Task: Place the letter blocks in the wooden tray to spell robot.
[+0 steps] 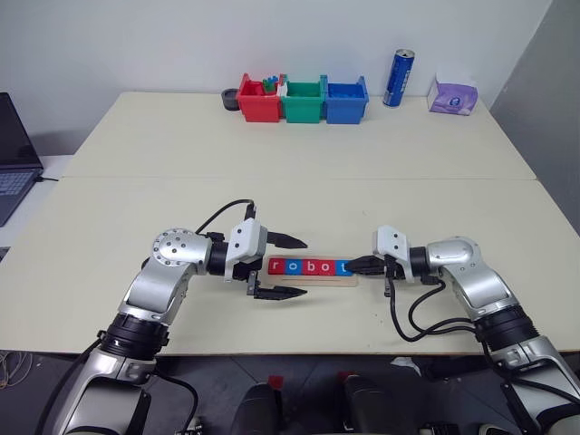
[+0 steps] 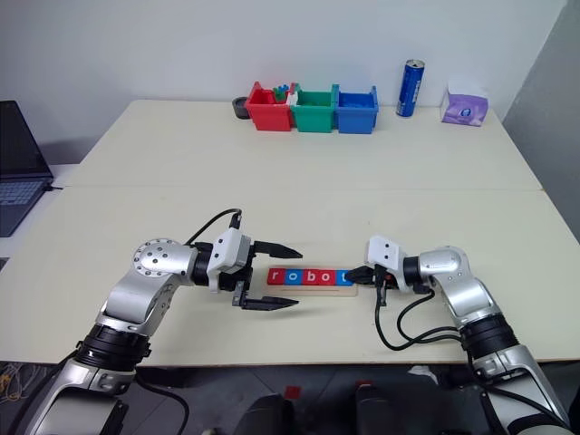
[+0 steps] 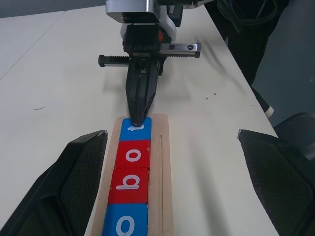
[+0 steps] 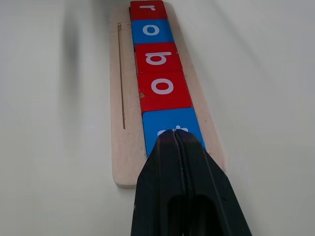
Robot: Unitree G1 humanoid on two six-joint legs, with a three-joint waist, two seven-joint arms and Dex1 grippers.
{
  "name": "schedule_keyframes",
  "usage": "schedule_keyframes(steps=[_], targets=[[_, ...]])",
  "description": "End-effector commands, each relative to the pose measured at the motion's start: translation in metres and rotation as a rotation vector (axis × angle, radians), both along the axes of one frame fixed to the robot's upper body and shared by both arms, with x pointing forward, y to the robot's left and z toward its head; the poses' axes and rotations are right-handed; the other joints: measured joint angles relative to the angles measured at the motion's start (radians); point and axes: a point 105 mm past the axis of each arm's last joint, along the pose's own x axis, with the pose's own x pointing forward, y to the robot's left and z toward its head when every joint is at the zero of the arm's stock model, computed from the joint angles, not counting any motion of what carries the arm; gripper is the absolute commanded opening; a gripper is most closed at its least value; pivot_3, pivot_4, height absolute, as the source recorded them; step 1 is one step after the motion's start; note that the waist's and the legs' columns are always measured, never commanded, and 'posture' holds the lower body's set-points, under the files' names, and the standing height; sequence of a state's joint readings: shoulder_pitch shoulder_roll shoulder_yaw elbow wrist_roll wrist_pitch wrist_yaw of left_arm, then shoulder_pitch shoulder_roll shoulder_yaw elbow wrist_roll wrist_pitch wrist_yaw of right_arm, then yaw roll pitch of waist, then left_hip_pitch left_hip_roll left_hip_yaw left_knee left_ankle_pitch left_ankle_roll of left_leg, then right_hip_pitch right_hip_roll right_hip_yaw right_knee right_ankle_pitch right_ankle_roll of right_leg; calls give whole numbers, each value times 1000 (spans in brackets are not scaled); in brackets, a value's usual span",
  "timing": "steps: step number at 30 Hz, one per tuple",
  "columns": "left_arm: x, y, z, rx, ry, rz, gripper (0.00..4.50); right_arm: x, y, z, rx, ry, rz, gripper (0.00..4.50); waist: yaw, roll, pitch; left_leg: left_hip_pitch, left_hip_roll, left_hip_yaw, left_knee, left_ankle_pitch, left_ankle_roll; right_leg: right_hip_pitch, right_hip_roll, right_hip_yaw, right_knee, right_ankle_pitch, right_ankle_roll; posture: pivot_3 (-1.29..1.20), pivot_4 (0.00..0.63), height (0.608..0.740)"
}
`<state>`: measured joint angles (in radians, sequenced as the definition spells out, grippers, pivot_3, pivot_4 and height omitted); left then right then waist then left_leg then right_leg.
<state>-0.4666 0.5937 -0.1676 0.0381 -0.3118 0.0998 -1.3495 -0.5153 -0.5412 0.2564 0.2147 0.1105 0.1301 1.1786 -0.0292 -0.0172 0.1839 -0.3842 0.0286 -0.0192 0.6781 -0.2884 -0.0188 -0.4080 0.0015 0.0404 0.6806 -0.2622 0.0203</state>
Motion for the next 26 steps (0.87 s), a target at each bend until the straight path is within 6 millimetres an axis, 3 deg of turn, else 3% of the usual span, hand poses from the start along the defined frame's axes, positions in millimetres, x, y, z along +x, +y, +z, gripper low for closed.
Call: schedule_keyframes(steps=[1, 5, 11, 14, 18, 24, 26], targets=[[0, 4, 9, -3, -32, -1, 4500, -8, 3, 35, 80, -57, 30, 30, 0, 0, 0, 0, 0, 0, 0, 0, 0, 0, 0, 0, 0, 0, 0, 0, 150, 740], [3, 20, 6, 21, -11, 72, 4500, -24, -3, 50, 86, -52, 33, 30, 0, 0, 0, 0, 0, -1, 0, 0, 0, 0, 0, 0, 0, 0, 0, 0, 150, 740], [-6, 53, 8, 28, 41, 255, 4500, -52, -15, 43, 63, 8, -17, 188, 0, 0, 0, -1, 1, -2, -1, 0, 0, 0, 0, -1, 0, 0, 0, 0, 150, 740], [-22, 69, 6, 57, 63, 333, 4500, -69, -19, 41, 76, 47, -34, 852, -3, 0, 0, -1, 2, -1, -2, 0, 0, -1, -1, 0, -1, -1, 0, 0, 150, 740], [-42, 80, -1, 106, 89, 353, 4500, -78, -15, 46, 88, 56, -36, 2319, -2, -1, 1, -1, 2, -2, -2, 0, 0, -1, -1, 0, 0, -4, 4, 0, 150, 740], [-41, 88, 2, 107, 73, 412, 4500, -69, -10, 54, 106, 21, -65, 4402, 2, -1, 1, 0, 1, -2, -1, 0, -1, 0, -1, 0, 0, -5, 4, 0, 150, 740], [-41, 87, 2, 110, 66, 416, 4500, -66, -10, 53, 101, 27, -70, 4459, 2, -1, 1, 0, 1, -1, -1, 0, -1, 0, -1, 0, 0, -5, 4, 0, 150, 740]])
